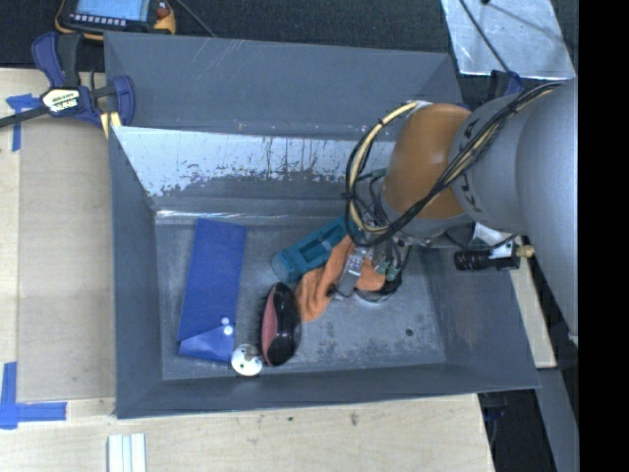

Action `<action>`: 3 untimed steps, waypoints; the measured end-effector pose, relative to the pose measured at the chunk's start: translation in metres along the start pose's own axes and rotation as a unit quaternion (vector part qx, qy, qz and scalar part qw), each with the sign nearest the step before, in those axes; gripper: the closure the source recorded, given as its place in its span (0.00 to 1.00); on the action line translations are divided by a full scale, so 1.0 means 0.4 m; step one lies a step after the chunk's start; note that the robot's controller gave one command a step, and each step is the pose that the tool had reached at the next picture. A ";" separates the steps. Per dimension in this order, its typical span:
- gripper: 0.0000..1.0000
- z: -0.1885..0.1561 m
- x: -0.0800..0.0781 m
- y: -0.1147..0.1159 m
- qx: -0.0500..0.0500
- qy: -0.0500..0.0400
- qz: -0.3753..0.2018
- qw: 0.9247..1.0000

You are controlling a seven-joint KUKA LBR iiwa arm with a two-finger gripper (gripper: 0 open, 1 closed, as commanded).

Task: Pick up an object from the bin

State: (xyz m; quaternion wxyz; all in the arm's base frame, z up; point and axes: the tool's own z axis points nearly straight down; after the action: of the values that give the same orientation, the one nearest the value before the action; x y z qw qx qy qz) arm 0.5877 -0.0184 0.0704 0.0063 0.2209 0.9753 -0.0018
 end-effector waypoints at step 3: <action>1.00 -0.014 0.033 0.003 0.002 0.006 0.077 0.997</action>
Offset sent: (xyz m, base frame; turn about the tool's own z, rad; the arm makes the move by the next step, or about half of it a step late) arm 0.0000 0.0000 0.0000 0.0000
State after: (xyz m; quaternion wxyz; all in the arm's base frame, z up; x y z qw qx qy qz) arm 0.5762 -0.0115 0.0757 0.0001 0.2955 0.9553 -0.0020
